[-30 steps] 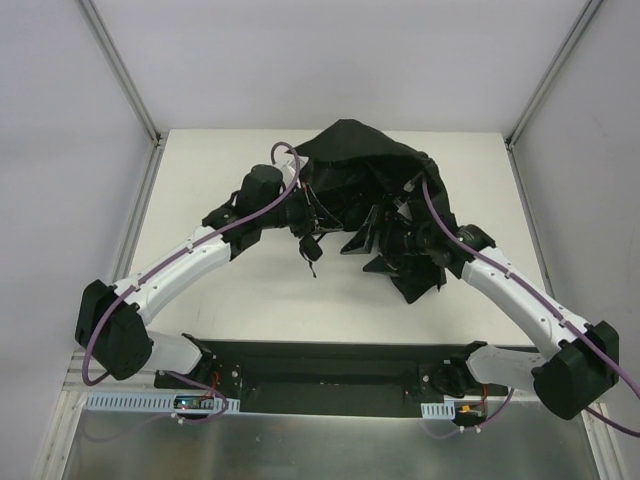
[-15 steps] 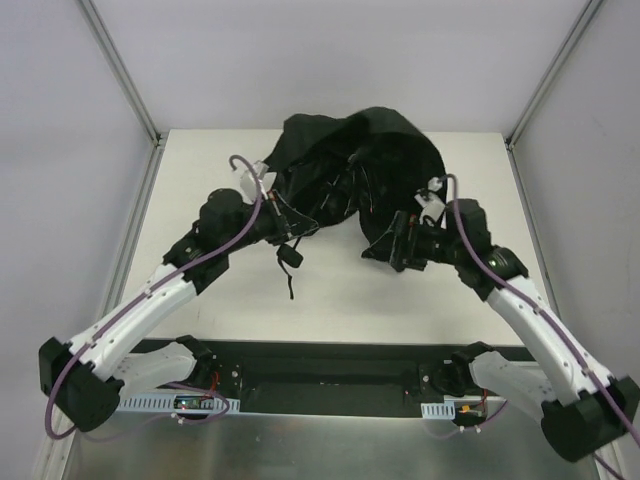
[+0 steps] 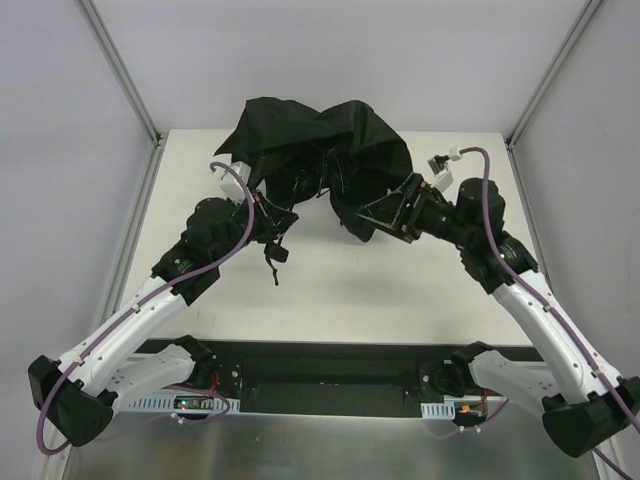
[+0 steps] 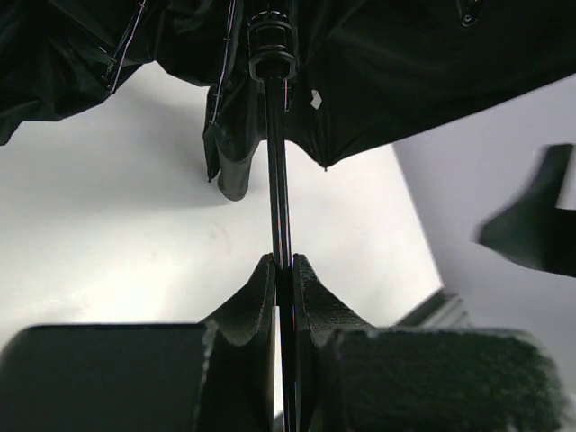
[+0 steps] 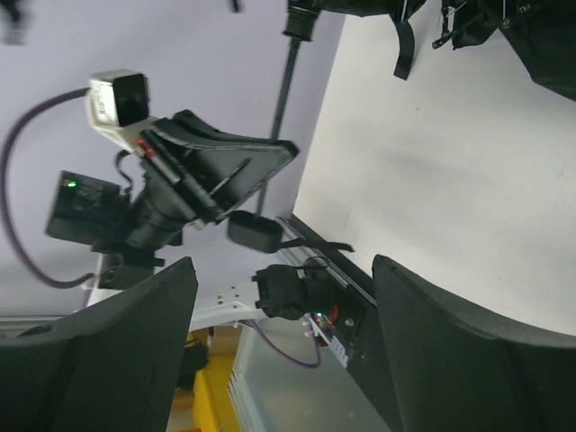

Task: Put away the umbrella

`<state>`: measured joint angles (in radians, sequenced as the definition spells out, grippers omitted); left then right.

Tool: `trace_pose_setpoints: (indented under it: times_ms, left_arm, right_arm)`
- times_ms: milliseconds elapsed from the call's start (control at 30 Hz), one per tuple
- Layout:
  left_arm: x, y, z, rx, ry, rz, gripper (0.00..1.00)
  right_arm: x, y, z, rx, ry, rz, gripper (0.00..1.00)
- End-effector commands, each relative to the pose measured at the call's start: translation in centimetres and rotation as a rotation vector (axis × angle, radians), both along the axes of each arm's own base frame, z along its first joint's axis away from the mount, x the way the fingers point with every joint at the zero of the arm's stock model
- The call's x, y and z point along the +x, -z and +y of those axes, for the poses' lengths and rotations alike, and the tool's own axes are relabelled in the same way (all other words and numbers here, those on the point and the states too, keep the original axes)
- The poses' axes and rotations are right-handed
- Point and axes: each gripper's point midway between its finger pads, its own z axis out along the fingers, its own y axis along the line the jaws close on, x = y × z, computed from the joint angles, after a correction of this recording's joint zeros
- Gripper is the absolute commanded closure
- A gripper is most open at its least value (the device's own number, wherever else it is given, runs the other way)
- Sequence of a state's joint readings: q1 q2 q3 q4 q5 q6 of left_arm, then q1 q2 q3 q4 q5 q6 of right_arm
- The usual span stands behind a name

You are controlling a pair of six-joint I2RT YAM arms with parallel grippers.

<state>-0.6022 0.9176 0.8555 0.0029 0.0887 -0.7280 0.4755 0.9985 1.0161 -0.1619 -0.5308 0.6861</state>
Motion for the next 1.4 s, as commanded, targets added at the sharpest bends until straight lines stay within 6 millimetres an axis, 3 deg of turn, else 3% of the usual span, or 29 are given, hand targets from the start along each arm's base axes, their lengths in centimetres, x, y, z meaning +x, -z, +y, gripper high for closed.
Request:
trace_pose_setpoints:
  times_ms: [0,100,200,300,400,500,633,800,900,1000,1100,1200,1267,1367]
  left_arm:
    - [2.7,-3.1,2.2,0.178,-0.107,-0.248,1.00]
    - [3.6,-2.3,3.3,0.311,-0.127,-0.305,1.00]
    - [3.2,0.1,3.4,0.355,-0.098,-0.299,1.00]
    - [2.2,2.9,3.0,0.309,-0.067,-0.251,1.00]
    - [1.1,5.4,2.7,0.221,-0.059,-0.204,1.00]
    - [-0.1,6.7,1.2,0.118,0.010,-0.172,1.00]
    - [-1.4,8.7,0.4,-0.040,0.030,-0.092,1.00]
    - [-2.9,10.3,-0.2,-0.122,0.072,-0.022,1.00]
    - [-3.3,12.6,0.6,-0.177,0.019,0.045,1.00]
    - [-3.8,13.8,1.1,-0.279,-0.020,0.106,1.00]
    - [-3.9,13.6,0.9,-0.292,-0.010,0.109,1.00]
    - [-3.9,12.5,0.5,-0.325,0.015,0.085,1.00]
    - [-3.9,11.6,0.3,-0.336,0.032,0.063,1.00]
    - [-3.7,11.0,0.0,-0.332,0.043,0.047,1.00]
  right_arm:
    - [-2.2,-2.1,-1.7,0.034,0.094,0.082,0.20]
    - [-2.8,-2.1,-4.5,-0.083,0.187,0.051,0.20]
    - [-1.5,-3.4,-6.7,-0.156,0.307,0.027,0.18]
    - [1.3,-4.5,-6.2,-0.168,0.335,0.050,0.28]
    - [4.6,-4.7,-3.7,-0.151,0.286,0.052,0.37]
    - [7.0,-2.8,-1.3,-0.172,0.213,0.090,0.43]
    - [8.7,2.6,1.8,-0.253,0.168,0.153,0.48]
    - [12.3,7.8,6.3,-0.344,0.092,0.118,0.51]
    - [13.8,11.9,7.8,-0.419,0.039,0.169,0.60]
    - [14.0,13.6,8.4,-0.472,-0.037,0.188,0.61]
    - [13.7,12.2,8.2,-0.481,-0.106,0.144,0.60]
    - [12.8,10.6,6.1,-0.485,-0.122,0.173,0.54]
    - [11.1,9.4,4.9,-0.493,-0.157,0.190,0.48]
    - [8.9,7.3,1.9,-0.701,-0.144,0.084,0.31]
